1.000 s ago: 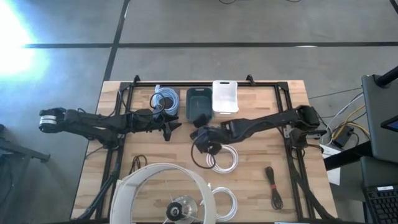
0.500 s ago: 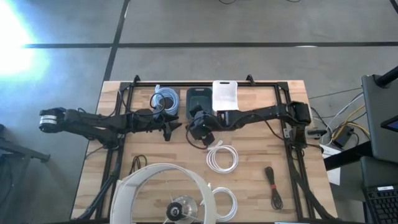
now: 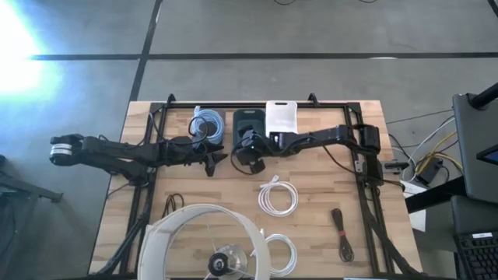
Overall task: Sort HDMI cables
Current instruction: Put the top black HDMI cable into the blue bin, then put the left black HDMI cable into the blue bin
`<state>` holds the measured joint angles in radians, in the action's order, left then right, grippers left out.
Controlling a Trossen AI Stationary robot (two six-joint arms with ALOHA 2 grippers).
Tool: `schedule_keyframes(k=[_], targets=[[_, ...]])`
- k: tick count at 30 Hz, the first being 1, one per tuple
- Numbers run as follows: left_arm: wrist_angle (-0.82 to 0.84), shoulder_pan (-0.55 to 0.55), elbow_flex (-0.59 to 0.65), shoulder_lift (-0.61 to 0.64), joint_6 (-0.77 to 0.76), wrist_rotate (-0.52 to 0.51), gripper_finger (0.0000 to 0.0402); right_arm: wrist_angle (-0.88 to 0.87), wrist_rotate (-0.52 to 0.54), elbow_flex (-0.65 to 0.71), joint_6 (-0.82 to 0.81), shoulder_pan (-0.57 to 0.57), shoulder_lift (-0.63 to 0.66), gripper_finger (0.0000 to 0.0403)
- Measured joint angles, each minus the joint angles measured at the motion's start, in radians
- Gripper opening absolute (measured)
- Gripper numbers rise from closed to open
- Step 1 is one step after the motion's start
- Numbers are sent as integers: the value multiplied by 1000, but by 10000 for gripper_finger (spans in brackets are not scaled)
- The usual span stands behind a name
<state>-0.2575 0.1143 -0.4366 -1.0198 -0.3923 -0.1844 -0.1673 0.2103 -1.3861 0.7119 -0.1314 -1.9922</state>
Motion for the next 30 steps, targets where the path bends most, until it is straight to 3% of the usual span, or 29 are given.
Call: schedule_keyframes(k=[4, 13, 22, 27, 30], targets=[[-1, 0, 0, -1, 0, 0, 202, 2, 15, 0, -51, -12, 1, 102], [-4, 0, 0, -2, 0, 0, 202, -7, 213, 0, -108, -15, 1, 150], [-4, 0, 0, -2, 0, -1, 202, -25, 233, 0, -170, -6, 23, 181], [-4, 0, 0, -2, 0, -1, 202, -153, 338, 0, -242, 11, 72, 185], [-3, 0, 0, -2, 0, -1, 202, -254, 343, 0, -311, 23, 121, 185]])
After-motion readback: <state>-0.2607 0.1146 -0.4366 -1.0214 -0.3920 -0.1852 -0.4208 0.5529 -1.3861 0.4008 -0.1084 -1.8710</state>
